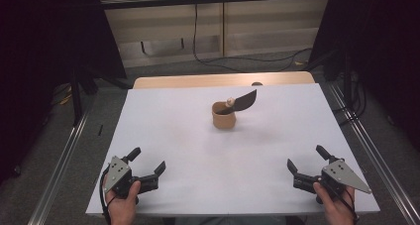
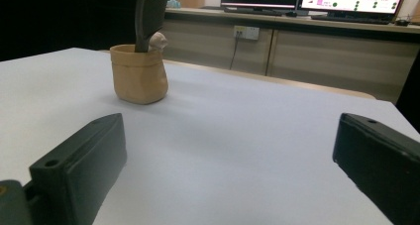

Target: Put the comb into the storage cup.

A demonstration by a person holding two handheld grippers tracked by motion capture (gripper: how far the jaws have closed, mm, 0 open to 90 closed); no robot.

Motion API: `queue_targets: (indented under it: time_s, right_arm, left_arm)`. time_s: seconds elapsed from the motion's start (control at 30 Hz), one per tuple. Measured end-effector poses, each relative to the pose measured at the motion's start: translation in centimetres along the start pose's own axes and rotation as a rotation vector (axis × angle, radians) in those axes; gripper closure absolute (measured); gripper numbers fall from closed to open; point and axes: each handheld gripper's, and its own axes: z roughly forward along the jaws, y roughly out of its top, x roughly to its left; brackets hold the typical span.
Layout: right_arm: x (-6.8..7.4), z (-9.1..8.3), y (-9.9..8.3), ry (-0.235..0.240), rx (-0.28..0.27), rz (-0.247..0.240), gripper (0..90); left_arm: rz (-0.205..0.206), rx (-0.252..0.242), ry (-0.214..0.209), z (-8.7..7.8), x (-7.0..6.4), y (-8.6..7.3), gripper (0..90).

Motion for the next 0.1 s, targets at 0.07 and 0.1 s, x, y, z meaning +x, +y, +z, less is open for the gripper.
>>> queue_targets:
  time_s: [0.07, 0.1]
  right_arm:
    - [-0.13, -0.15, 0.18, 0.003, -0.007, 0.006, 0.0]
    - [-0.28, -0.21, 0.33, 0.012, -0.016, 0.007, 0.0]
  left_arm:
    - [-0.001, 0.000, 0.000, -0.04, 0.04, 0.01, 2.7]
    - [-0.001, 0.002, 0.001, -0.01, 0.03, 0.00, 2.7]
